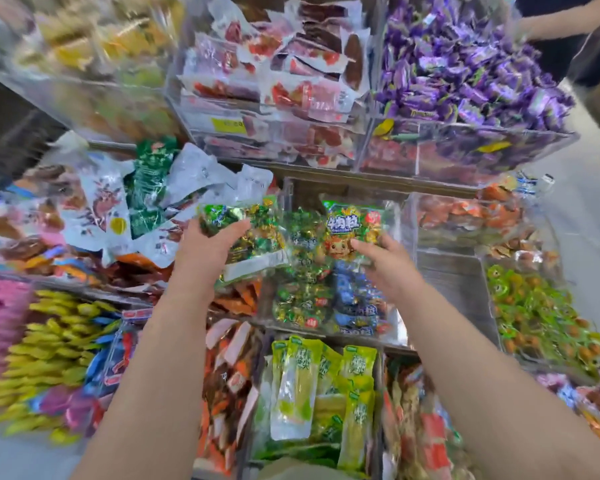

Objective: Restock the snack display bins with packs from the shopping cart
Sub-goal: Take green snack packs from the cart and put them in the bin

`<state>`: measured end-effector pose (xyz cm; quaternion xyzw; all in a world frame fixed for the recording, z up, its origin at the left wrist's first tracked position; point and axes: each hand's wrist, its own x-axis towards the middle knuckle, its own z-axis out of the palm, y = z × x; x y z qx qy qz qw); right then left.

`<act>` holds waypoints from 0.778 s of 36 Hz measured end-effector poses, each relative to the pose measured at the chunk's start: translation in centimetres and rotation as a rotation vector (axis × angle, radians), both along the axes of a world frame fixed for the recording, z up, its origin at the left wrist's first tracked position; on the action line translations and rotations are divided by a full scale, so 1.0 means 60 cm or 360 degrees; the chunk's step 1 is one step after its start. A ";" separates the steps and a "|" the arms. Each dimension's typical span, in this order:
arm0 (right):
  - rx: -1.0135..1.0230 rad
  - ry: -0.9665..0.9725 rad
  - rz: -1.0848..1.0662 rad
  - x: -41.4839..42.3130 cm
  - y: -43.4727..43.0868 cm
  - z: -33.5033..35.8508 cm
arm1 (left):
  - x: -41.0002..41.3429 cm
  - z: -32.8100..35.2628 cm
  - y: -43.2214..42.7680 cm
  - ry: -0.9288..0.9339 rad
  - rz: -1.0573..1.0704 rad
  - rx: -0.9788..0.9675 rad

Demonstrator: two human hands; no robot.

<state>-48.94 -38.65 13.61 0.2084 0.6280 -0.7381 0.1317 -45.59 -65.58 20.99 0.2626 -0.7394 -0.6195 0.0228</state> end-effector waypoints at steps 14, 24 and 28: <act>0.1007 0.0184 0.0198 -0.174 -0.093 -0.053 | -0.055 -0.047 0.000 -0.0124 0.0130 0.0261; 0.1186 0.0410 -0.0278 -0.158 -0.104 -0.062 | -0.058 -0.058 -0.004 -0.0113 0.0134 0.0368; 0.1213 0.0218 -0.0053 -0.175 -0.098 -0.056 | -0.056 -0.052 0.001 -0.0104 0.0125 0.0404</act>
